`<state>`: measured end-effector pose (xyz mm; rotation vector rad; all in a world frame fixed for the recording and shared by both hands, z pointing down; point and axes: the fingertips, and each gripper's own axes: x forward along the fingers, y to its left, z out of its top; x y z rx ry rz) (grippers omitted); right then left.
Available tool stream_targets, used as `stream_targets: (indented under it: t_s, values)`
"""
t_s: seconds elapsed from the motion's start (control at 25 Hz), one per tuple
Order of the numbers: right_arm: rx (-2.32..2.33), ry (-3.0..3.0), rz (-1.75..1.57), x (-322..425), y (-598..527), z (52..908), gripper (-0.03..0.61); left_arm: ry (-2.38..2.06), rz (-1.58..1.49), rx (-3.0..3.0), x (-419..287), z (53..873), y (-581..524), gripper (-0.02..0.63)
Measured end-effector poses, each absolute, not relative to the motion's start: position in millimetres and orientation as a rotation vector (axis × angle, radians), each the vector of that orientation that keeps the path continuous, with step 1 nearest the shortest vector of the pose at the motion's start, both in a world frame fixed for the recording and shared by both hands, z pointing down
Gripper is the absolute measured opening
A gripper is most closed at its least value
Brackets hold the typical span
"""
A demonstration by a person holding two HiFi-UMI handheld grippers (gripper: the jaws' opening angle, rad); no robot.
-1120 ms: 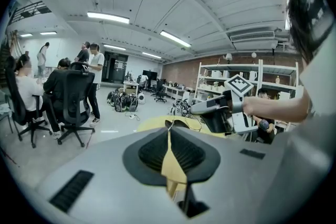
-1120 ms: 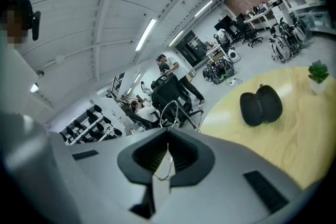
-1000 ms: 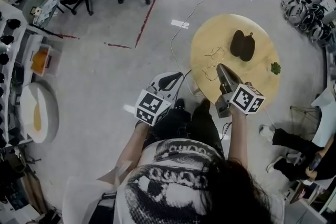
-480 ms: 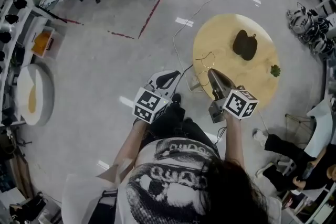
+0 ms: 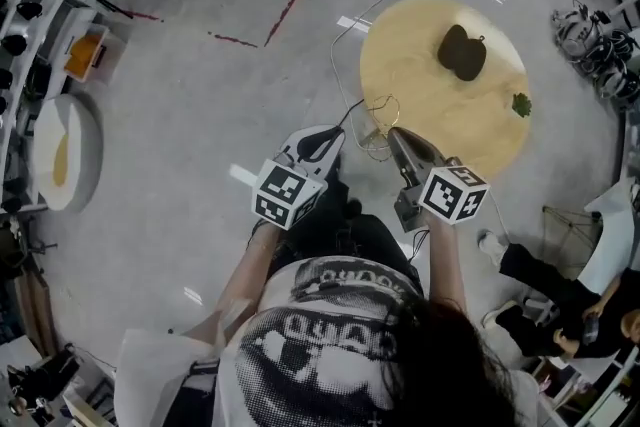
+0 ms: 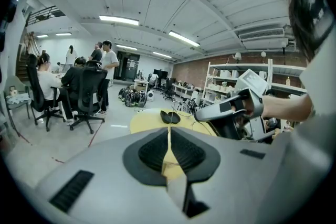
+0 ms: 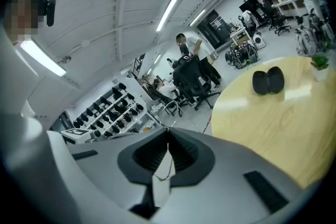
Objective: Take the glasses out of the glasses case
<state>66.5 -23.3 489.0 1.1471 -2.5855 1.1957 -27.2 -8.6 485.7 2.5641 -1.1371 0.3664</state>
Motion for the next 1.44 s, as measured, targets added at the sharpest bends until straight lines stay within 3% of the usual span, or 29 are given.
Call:
stream_targets:
  t_s: [1.44]
  values:
    - [1.101,-2.607,1.123,60,50,500,0.005,-1.119,0.347,2.617,-19,482,67,0.021]
